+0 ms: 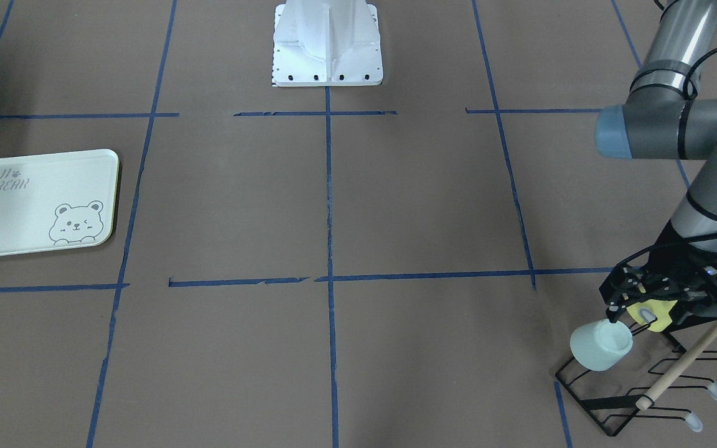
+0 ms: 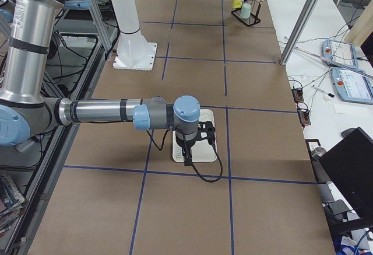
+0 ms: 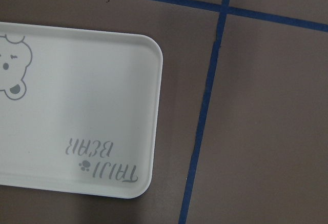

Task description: Left arm grabs green cup and hands to right arm on tray

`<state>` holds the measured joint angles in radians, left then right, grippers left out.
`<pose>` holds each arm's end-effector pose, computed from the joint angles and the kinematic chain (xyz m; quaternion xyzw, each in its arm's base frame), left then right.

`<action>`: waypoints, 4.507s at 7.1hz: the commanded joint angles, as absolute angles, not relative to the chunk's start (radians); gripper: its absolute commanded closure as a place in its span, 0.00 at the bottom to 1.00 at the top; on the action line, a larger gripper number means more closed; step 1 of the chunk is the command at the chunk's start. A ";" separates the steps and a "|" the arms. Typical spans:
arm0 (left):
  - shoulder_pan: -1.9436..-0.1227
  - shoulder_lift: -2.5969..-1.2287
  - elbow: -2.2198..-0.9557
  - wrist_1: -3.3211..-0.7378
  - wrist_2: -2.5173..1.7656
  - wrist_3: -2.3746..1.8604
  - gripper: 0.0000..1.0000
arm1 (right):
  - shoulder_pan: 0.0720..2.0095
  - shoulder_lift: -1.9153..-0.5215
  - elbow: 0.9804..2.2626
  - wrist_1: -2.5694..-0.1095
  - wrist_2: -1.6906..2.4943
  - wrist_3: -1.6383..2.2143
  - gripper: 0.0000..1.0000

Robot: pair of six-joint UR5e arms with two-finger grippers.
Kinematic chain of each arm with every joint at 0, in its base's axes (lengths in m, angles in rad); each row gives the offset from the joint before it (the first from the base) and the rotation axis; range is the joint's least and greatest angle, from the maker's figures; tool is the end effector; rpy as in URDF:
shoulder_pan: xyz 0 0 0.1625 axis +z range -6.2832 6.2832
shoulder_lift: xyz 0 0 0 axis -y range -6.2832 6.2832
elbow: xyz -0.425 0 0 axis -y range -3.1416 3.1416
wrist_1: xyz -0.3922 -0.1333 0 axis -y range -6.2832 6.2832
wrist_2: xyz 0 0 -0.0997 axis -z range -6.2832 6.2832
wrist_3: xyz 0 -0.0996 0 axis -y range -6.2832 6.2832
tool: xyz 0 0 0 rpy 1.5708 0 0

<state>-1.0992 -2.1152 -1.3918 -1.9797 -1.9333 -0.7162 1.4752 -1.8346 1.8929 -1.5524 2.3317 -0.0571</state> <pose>0.2411 -0.6884 0.3828 0.2144 0.3462 -0.0436 0.9123 0.0275 -0.3901 0.6142 0.0285 -0.3717 -0.0850 0.9240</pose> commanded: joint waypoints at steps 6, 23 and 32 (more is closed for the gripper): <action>-1.040 -2.209 -1.195 -2.046 -1.868 -0.765 0.00 | 1.476 -1.835 1.888 -1.552 2.330 -0.058 0.00; -1.117 -2.122 -1.767 -1.613 -1.875 -0.884 0.69 | 1.474 -1.819 1.896 -1.552 2.364 -0.028 0.00; -0.686 -2.011 -1.778 -2.262 -1.766 -1.762 0.69 | 1.081 -1.709 1.884 -0.541 2.241 1.218 0.00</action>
